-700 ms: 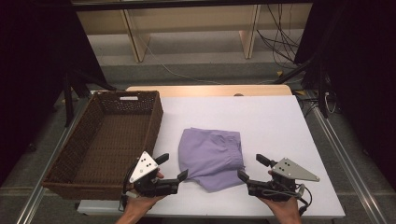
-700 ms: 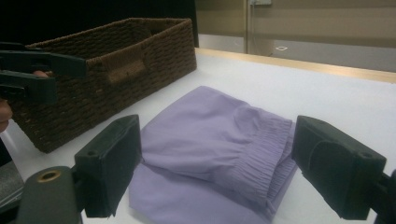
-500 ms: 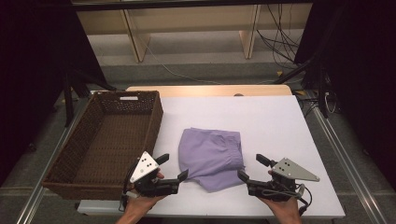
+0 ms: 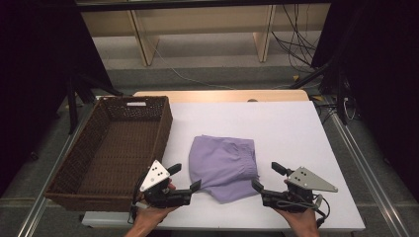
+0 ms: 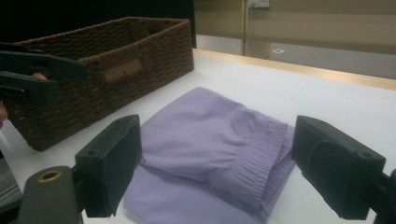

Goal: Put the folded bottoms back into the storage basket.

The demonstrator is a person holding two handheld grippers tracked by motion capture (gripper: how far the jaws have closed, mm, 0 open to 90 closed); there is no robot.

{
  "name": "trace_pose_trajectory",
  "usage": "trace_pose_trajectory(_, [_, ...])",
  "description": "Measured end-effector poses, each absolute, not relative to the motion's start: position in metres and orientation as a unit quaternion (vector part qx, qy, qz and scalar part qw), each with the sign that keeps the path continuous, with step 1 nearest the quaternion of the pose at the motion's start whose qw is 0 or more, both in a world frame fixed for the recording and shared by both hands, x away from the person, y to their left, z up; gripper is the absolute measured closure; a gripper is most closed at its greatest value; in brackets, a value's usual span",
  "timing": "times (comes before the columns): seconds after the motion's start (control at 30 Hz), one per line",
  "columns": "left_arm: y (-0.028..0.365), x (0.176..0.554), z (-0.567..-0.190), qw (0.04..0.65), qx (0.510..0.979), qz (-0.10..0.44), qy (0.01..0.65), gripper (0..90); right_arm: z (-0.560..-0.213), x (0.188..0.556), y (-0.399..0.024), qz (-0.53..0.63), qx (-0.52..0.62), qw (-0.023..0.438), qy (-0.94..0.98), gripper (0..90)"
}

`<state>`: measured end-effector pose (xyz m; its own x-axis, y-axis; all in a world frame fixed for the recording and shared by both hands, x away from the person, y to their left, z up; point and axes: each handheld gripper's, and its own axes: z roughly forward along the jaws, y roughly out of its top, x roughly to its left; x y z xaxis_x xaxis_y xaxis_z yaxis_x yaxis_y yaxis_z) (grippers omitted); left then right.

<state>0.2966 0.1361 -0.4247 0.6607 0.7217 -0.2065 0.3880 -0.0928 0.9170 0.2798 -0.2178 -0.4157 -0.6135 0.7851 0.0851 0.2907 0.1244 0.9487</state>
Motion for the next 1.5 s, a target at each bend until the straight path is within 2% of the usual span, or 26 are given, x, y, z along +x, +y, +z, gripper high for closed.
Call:
trace_pose_trajectory(0.7, [0.123, 0.315, -0.438, 0.502, 0.743, 0.079, 0.436, 15.3, -0.414, 0.286, -0.222, 0.537, 0.378, 0.234, 0.717, 17.3])
trace_pose_trajectory(1.13, [0.130, 0.332, -0.445, 0.457, 0.723, 0.063, 0.515, 15.8, -0.413, 0.296, -0.221, 0.526, 0.376, 0.240, 0.724, 17.3])
trace_pose_trajectory(1.5, [0.130, 0.339, -0.450, 0.430, 0.725, 0.043, 0.537, 16.7, -0.413, 0.306, -0.223, 0.509, 0.385, 0.237, 0.733, 17.3])
